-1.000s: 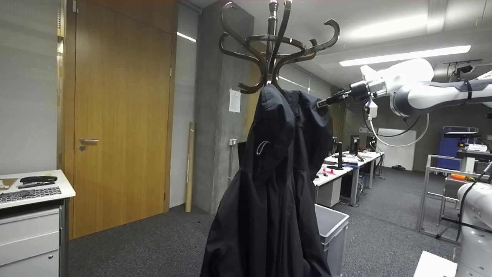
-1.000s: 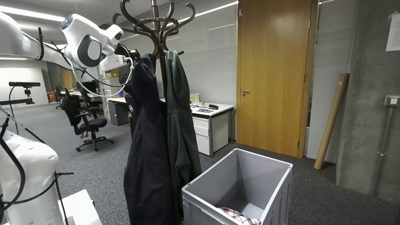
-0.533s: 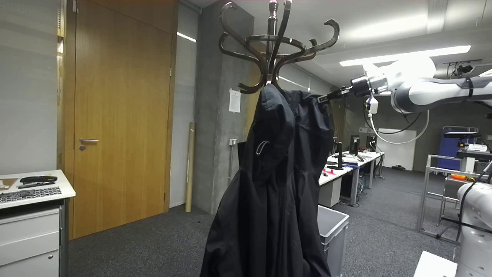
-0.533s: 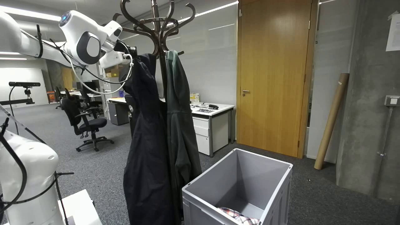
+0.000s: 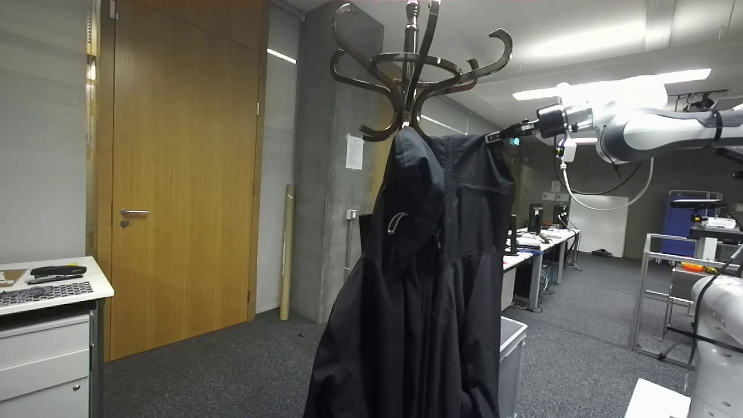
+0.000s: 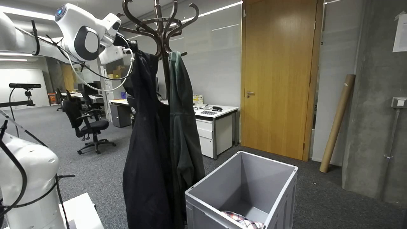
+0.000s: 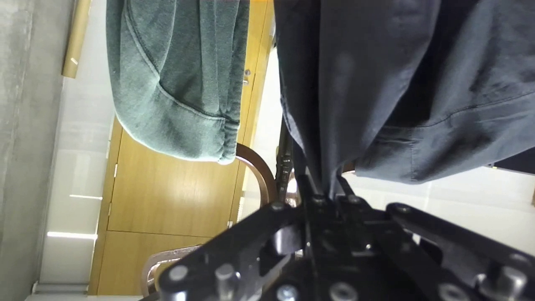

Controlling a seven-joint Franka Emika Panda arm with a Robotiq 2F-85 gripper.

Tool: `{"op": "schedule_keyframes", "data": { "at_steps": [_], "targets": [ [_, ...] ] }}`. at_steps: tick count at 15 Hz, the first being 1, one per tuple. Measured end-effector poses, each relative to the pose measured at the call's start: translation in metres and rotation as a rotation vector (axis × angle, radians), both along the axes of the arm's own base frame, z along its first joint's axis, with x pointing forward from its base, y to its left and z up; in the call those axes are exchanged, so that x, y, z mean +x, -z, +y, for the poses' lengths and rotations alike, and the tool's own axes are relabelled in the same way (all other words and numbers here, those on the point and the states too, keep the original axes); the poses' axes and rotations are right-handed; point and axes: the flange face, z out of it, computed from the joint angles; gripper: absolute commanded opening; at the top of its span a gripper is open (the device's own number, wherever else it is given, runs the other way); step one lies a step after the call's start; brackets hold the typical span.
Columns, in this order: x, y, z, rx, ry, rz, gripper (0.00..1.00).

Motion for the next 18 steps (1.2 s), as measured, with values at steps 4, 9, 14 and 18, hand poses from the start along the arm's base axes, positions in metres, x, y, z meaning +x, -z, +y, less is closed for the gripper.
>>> {"op": "schedule_keyframes", "data": {
  "at_steps": [4, 9, 14, 18],
  "targets": [
    [-0.008, -0.009, -0.005, 0.009, 0.003, -0.022, 0.0],
    [-0.02, -0.023, -0.014, 0.019, 0.014, -0.06, 0.0],
    [-0.033, -0.042, -0.031, 0.033, 0.051, -0.11, 0.0],
    [-0.043, -0.056, -0.044, 0.04, 0.084, -0.147, 0.0]
  ]
}}
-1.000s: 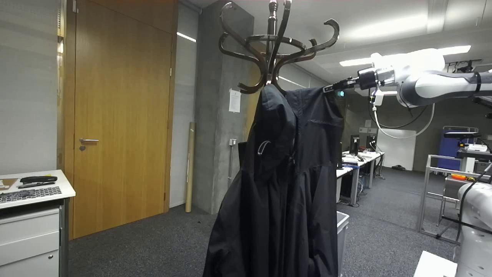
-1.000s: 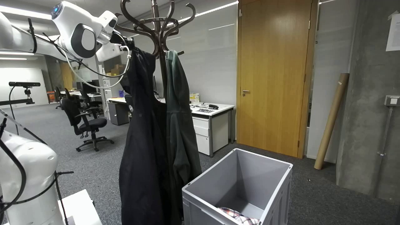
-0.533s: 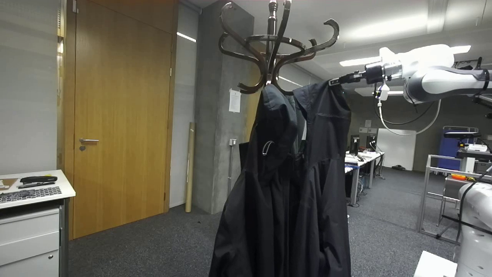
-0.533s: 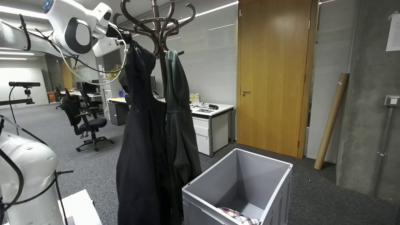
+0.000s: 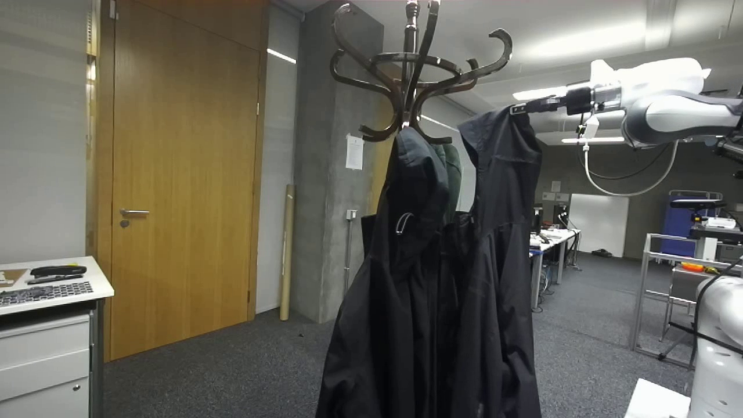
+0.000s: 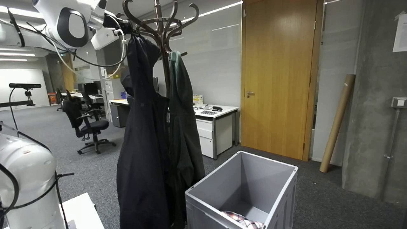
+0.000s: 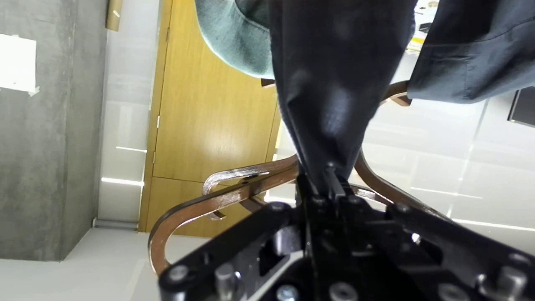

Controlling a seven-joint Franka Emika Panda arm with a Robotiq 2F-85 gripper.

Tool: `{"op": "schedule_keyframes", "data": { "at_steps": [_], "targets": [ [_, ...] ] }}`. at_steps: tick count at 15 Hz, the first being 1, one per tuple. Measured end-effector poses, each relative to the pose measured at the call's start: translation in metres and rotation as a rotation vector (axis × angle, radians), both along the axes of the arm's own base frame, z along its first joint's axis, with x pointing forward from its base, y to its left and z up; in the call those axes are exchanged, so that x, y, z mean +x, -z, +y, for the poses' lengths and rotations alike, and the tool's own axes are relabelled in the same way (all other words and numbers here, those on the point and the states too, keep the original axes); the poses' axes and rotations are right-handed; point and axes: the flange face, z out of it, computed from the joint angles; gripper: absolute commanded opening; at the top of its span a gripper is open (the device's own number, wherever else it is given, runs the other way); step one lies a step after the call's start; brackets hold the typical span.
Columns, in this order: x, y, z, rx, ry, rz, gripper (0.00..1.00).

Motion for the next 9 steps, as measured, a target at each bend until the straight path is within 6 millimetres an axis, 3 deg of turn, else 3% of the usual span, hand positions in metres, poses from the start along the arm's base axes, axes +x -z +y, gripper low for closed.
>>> {"op": "schedule_keyframes", "data": {
  "at_steps": [9],
  "targets": [
    [-0.025, -0.033, -0.038, -0.026, 0.128, -0.1, 0.0]
  ]
}}
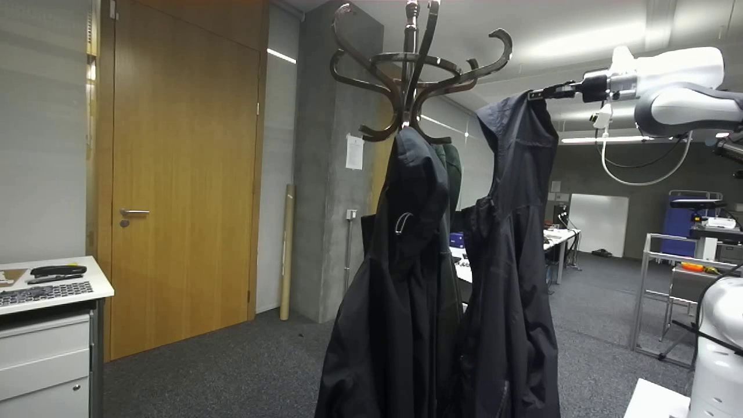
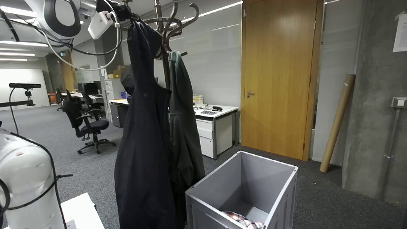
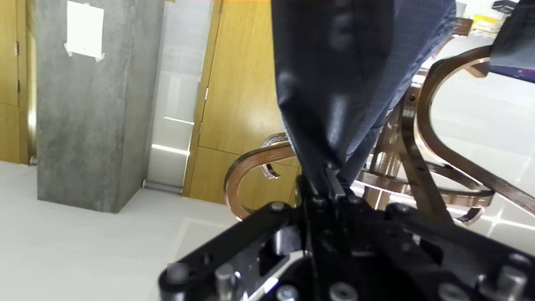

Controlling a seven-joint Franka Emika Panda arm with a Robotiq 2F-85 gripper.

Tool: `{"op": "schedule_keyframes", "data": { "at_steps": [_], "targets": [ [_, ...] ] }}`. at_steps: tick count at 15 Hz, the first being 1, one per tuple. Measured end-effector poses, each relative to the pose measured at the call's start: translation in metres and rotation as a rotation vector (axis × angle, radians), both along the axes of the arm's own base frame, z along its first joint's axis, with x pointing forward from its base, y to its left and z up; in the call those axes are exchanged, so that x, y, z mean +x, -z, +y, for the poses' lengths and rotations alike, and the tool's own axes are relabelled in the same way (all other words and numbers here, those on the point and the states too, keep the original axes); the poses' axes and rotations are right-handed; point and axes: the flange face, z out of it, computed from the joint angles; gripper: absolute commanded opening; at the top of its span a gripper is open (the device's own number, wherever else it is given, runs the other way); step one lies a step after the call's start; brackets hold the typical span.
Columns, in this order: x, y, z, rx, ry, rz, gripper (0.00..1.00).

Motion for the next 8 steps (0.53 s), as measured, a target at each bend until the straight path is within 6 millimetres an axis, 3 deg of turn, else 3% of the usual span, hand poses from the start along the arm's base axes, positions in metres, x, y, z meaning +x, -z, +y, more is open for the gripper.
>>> {"op": "schedule_keyframes", "data": {
  "at_steps": [8],
  "targets": [
    [-0.013, -0.02, -0.046, -0.06, 0.205, -0.149, 0.0]
  ]
}}
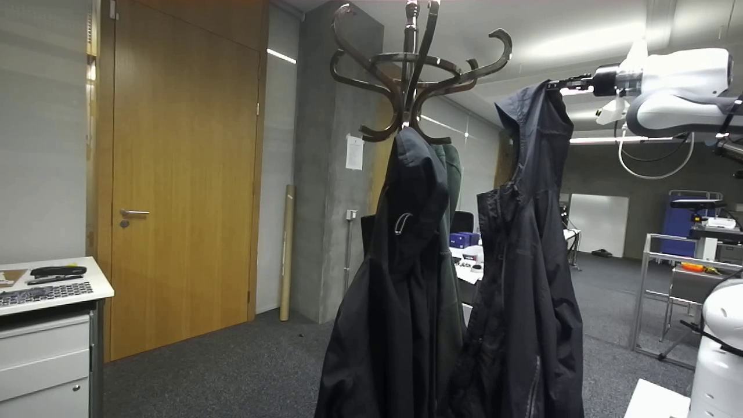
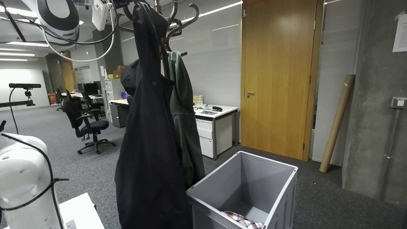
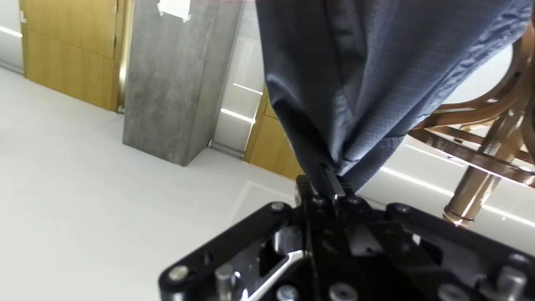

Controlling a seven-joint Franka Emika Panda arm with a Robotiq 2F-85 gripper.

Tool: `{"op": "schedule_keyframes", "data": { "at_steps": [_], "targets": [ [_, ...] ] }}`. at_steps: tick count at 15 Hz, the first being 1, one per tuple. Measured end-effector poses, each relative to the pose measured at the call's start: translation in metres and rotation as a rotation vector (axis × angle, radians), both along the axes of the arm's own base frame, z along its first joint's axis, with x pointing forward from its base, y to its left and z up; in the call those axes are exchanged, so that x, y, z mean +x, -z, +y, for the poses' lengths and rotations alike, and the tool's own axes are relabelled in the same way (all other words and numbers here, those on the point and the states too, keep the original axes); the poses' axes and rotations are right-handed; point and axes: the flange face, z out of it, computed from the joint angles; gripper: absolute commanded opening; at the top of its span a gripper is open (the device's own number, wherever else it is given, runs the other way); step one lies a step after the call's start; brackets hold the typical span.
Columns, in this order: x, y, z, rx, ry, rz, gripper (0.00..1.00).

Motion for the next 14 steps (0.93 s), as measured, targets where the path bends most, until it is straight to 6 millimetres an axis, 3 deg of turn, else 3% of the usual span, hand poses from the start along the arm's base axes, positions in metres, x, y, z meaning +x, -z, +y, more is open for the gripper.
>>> {"op": "schedule_keyframes", "data": {
  "at_steps": [3, 14],
  "targets": [
    [-0.0009, -0.002, -0.01, -0.019, 0.073, -0.03, 0.01],
    [0.0001, -0.0015, -0.0097, -0.028, 0.09, -0.03, 0.01]
  ]
}}
